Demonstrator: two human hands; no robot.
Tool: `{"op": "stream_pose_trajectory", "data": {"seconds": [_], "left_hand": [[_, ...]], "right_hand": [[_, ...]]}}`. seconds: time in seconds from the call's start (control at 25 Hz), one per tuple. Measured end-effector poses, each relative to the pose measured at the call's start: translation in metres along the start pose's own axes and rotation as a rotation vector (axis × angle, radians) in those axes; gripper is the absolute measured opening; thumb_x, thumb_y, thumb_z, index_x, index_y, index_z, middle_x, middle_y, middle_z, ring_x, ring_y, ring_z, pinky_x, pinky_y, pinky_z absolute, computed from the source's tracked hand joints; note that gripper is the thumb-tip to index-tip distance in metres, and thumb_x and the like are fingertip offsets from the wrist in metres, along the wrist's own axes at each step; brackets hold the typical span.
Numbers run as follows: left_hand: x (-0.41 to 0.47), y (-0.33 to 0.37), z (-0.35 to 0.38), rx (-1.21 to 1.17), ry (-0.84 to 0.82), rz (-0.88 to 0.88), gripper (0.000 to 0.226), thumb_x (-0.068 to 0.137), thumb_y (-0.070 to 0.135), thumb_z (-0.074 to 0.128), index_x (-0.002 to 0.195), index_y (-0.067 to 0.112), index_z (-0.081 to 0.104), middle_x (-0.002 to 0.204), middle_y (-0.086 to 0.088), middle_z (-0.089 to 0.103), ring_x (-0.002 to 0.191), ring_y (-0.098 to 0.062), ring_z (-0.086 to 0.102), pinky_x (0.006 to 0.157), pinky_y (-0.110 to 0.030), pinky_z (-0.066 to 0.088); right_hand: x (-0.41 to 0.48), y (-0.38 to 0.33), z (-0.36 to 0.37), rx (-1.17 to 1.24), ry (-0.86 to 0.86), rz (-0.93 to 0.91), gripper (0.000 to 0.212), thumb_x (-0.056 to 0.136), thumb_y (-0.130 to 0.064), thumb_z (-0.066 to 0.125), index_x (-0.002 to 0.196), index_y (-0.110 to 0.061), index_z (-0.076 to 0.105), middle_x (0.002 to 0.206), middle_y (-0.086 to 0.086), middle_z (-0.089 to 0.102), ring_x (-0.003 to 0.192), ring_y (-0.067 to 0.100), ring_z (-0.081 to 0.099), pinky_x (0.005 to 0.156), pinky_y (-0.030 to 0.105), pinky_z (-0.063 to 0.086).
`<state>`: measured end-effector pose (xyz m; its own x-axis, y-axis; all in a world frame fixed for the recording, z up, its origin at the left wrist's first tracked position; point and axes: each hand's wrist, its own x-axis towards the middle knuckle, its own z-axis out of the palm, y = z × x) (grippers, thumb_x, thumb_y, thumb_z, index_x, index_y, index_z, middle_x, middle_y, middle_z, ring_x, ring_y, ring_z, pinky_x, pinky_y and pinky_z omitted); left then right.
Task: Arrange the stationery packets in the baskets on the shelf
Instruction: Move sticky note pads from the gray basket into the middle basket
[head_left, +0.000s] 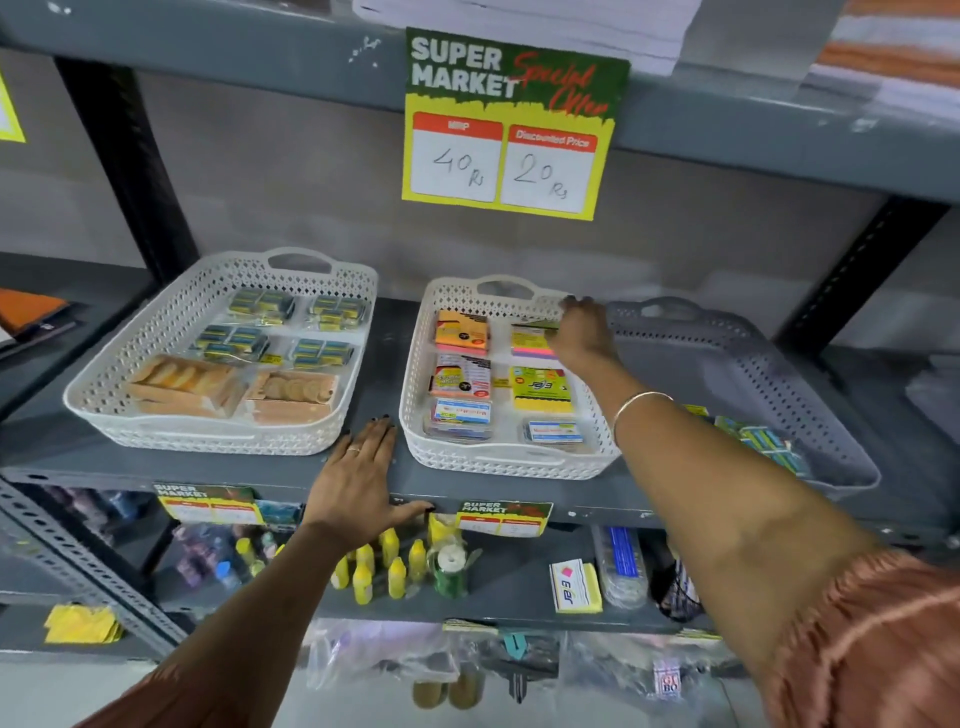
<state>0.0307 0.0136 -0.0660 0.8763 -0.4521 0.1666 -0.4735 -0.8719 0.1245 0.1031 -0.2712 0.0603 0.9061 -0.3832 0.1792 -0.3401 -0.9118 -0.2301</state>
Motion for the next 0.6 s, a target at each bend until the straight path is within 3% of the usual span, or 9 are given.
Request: {"op": "stream_pose_trajectory", "data": {"seconds": [0.12, 0.32, 0.48, 0.6], "left_hand": [[0.0, 0.001, -0.001, -0.002, -0.002, -0.002, 0.109, 0.069, 0.081, 0.038, 0.145, 0.009, 0.011, 0.157, -0.007, 0.016, 0.145, -0.019, 0.013, 0.12, -0.038, 0.01], [0.001, 0.0, 0.0, 0.049, 0.005, -0.001, 0.11, 0.067, 0.084, 0.032, 0.145, 0.008, 0.015, 0.156, -0.008, 0.021, 0.144, -0.02, 0.018, 0.119, -0.038, 0.013], [0.002, 0.001, 0.002, 0.058, 0.007, 0.007, 0.107, 0.069, 0.08, 0.042, 0.144, 0.009, 0.016, 0.155, -0.009, 0.023, 0.143, -0.021, 0.02, 0.118, -0.038, 0.015], [0.001, 0.001, 0.001, 0.062, 0.003, 0.013, 0.107, 0.069, 0.081, 0.041, 0.144, 0.008, 0.017, 0.154, -0.01, 0.025, 0.142, -0.022, 0.022, 0.118, -0.039, 0.016]], "right_hand": [[-0.005, 0.068, -0.016, -0.105, 0.006, 0.333, 0.044, 0.095, -0.014, 0.048, 0.138, -0.005, 0.044, 0.141, 0.018, 0.046, 0.133, 0.033, 0.042, 0.107, 0.041, 0.041], [-0.047, 0.153, -0.015, -0.25, -0.211, 0.823, 0.059, 0.099, -0.025, 0.044, 0.149, -0.003, 0.023, 0.156, 0.026, 0.019, 0.143, 0.044, 0.018, 0.118, 0.057, 0.012], [-0.059, 0.163, -0.015, -0.227, -0.288, 0.893, 0.073, 0.094, -0.036, 0.053, 0.151, -0.006, 0.018, 0.156, 0.027, 0.019, 0.144, 0.046, 0.019, 0.117, 0.06, 0.01], [-0.06, 0.163, -0.019, -0.219, -0.243, 0.866, 0.064, 0.094, -0.028, 0.055, 0.148, -0.005, 0.03, 0.151, 0.023, 0.034, 0.14, 0.042, 0.031, 0.116, 0.06, 0.018]]}}
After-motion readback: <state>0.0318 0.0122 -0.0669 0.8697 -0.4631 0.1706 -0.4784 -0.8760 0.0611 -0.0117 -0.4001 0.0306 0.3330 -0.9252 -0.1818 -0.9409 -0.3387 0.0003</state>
